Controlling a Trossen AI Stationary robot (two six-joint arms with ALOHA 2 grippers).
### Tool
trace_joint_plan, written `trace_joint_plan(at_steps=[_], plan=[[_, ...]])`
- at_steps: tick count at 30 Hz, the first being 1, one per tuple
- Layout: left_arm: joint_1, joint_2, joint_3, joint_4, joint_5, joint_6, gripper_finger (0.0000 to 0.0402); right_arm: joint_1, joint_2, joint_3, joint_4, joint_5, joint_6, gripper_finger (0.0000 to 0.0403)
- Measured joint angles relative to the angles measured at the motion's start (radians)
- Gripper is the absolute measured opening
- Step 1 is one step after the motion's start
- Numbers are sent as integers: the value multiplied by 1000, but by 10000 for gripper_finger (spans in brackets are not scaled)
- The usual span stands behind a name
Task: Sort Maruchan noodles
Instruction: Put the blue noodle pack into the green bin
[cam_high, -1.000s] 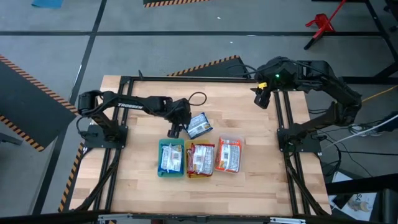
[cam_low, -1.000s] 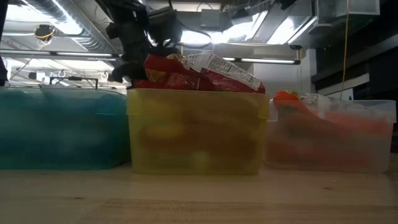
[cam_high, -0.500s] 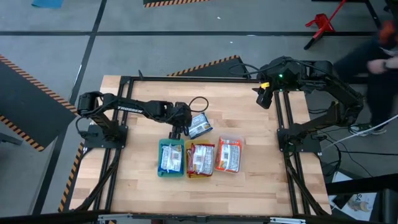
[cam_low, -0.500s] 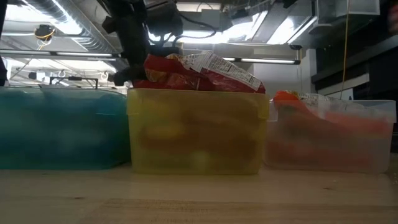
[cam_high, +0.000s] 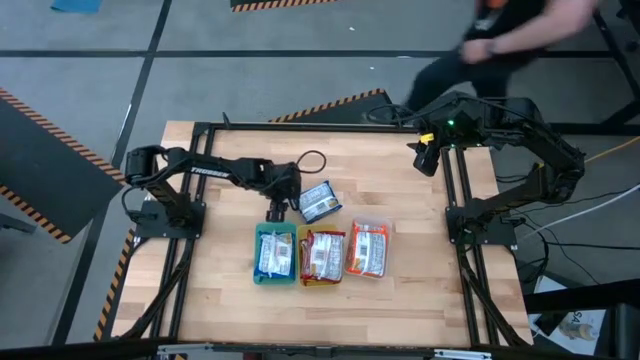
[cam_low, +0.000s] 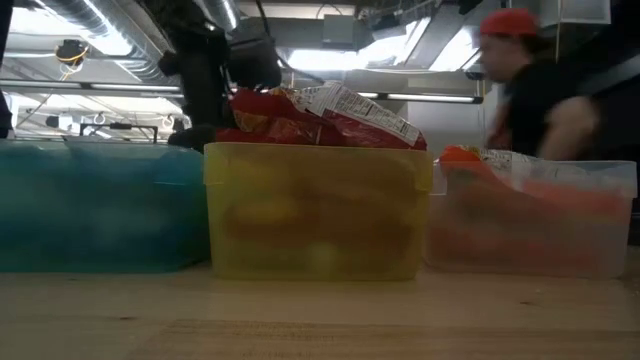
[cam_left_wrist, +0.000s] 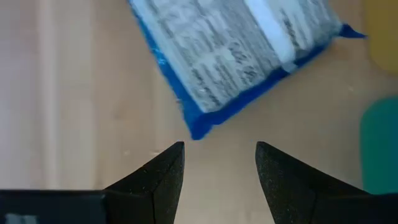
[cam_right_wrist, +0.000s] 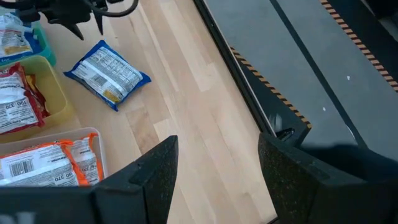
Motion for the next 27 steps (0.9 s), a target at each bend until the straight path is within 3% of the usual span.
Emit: trace_joint_plan(at_steps=[10, 27], plan=[[67, 0, -16, 48, 200, 72, 193, 0, 0, 0, 0, 0, 2, 209], [80, 64, -14, 128, 149, 99, 193, 0, 1, 1, 0, 0, 2, 209]])
